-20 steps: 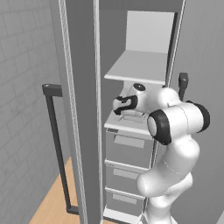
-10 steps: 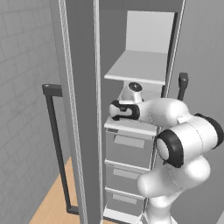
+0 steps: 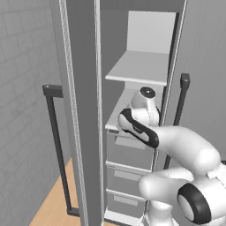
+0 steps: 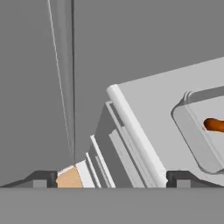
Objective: Take the meat container that has the chicken drumstick and place it on the second highest rack of the freezer. Then take the vegetable container that has the onion and sweet potato and place it on the highest rack of the freezer.
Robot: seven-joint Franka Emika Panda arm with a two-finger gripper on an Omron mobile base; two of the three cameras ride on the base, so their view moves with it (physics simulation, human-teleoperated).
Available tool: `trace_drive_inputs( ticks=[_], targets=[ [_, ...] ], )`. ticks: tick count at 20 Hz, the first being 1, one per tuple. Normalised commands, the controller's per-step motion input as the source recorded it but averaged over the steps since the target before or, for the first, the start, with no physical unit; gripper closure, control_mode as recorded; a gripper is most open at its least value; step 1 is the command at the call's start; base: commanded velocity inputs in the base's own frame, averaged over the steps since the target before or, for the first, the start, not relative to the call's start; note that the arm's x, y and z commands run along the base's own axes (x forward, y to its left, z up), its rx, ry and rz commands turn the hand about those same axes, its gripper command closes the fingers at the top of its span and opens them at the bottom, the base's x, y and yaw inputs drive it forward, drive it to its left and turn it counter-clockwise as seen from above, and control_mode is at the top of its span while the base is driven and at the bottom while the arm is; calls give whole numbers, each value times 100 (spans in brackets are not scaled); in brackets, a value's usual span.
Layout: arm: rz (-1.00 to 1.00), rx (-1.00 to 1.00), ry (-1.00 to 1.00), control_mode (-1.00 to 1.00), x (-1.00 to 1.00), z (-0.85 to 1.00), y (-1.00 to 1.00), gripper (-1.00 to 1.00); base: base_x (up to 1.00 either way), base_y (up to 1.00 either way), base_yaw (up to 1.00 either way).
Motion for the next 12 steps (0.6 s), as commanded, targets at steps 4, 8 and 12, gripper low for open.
trace_drive_inputs(
  ticks=[4,8,12],
  targets=[
    [0,0,1,-100,-97,76,-2,-100,0,0,0],
    [0,0,5,-100,-100,81,-6,-100,0,0,0],
    [0,0,4,-100,-100,58,-10,-100,0,0,0]
  ],
)
